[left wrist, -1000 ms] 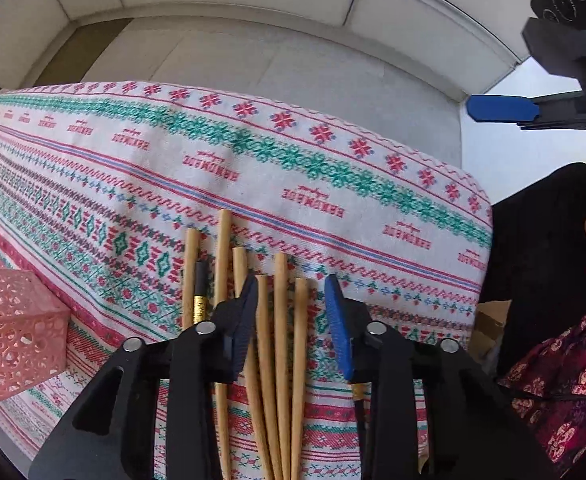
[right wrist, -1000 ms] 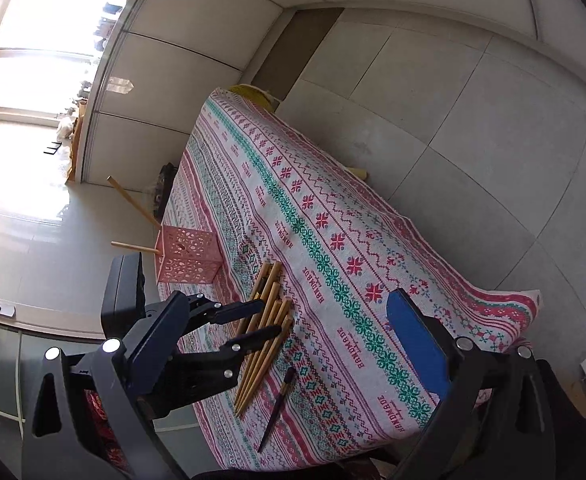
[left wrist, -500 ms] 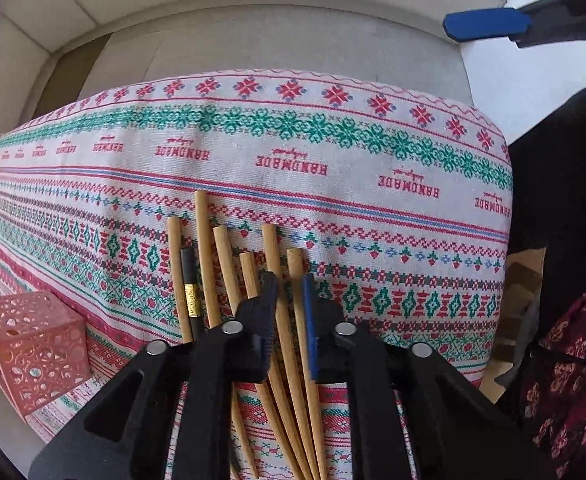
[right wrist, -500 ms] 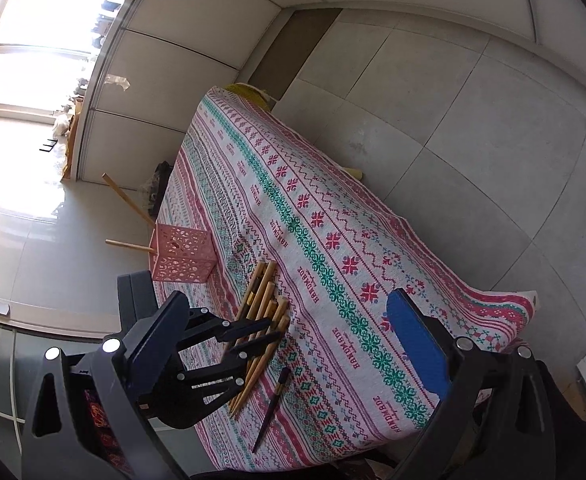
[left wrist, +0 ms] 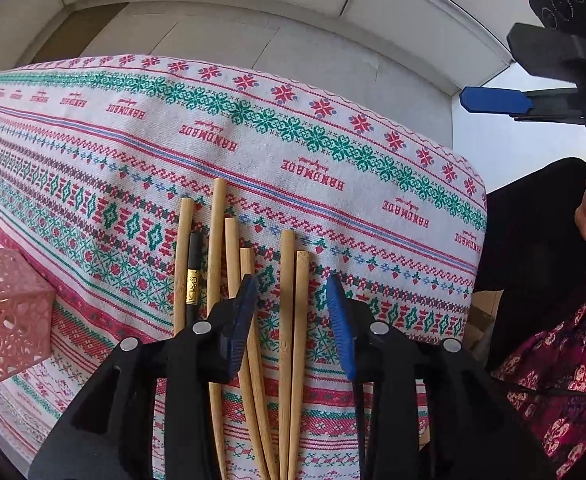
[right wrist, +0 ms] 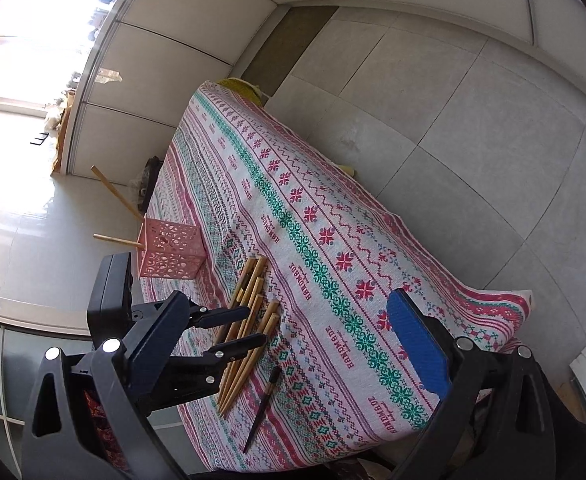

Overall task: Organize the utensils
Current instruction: 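Close the left tool on another wooden chopstick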

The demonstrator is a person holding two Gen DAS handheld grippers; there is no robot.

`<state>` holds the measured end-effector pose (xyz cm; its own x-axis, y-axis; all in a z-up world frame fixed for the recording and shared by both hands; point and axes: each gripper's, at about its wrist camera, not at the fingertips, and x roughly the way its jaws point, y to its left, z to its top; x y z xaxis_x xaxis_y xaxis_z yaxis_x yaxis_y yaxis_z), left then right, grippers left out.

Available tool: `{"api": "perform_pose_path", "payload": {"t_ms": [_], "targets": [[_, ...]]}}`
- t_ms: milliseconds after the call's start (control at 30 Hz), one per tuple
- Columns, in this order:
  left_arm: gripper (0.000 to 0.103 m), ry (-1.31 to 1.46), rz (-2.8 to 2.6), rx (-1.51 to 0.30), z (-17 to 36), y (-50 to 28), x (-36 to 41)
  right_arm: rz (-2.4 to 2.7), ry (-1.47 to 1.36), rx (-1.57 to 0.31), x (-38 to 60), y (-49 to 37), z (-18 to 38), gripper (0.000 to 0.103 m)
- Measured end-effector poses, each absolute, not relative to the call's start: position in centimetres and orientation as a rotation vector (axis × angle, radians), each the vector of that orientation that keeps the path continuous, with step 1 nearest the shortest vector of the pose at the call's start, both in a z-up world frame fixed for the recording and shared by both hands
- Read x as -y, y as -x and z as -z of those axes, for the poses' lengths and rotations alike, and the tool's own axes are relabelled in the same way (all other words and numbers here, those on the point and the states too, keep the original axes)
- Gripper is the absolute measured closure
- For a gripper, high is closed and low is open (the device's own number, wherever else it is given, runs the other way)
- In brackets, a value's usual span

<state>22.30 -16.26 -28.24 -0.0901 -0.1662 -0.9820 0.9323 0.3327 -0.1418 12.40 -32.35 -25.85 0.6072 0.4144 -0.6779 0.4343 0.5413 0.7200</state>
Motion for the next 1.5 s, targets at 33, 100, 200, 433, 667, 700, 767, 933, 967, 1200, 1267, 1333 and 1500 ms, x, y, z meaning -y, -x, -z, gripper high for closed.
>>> {"api": "perform_pose_path", "payload": {"t_ms": [33, 100, 200, 433, 667, 700, 767, 933, 967, 1200, 1267, 1333, 1500], "targets": [[0.068, -0.786, 1.093, -1.331, 28.1, -22.5, 15.0, 0.010, -1.040, -0.968, 32.2, -12.5, 25.8, 0.007], [0.068, -0.792, 1.092, -1.332, 27.8, -22.8, 14.5, 0.008, -1.041, -0.969, 32.2, -12.5, 25.9, 0.007], [0.068, -0.772, 1.078, -1.334, 27.7, -24.4, 13.3, 0.012, -1.040, -0.970, 32.2, -12.5, 25.9, 0.007], [0.078, -0.980, 1.000, -1.207, 27.3, -23.5, 11.8, 0.008, -1.042, -0.982, 32.0, -12.7, 26.1, 0.007], [0.079, -1.027, 0.977, -1.137, 25.3, -22.9, 11.4, 0.004, -1.046, -0.980, 31.9, -12.7, 26.1, 0.007], [0.079, -1.020, 0.982, -1.134, 25.0, -23.1, 11.2, 0.004, -1.046, -0.981, 31.9, -12.7, 26.1, 0.007], [0.079, -1.027, 0.992, -1.125, 24.4, -23.3, 11.6, 0.005, -1.046, -0.981, 32.0, -12.6, 26.1, 0.007], [0.079, -1.053, 1.016, -1.142, 24.1, -21.9, 12.9, 0.000, -1.048, -0.985, 32.0, -12.6, 26.2, 0.007], [0.079, -1.048, 1.028, -1.156, 24.2, -21.8, 12.9, 0.001, -1.049, -0.985, 32.0, -12.6, 26.2, 0.007], [0.076, -0.740, 1.098, -1.331, 23.4, -25.7, 11.9, 0.005, -1.051, -0.989, 32.2, -12.6, 26.3, 0.007], [0.074, -0.652, 1.058, -1.400, 23.6, -27.9, 10.7, 0.005, -1.052, -0.994, 32.2, -12.6, 26.4, 0.007], [0.073, -0.524, 1.045, -1.489, 23.6, -29.9, 9.2, 0.005, -1.051, -0.996, 32.1, -12.7, 26.5, 0.007], [0.074, -0.657, 1.035, -1.387, 21.3, -29.0, 8.2, 0.006, -1.048, -1.002, 31.9, -12.8, 26.6, 0.007]]}}
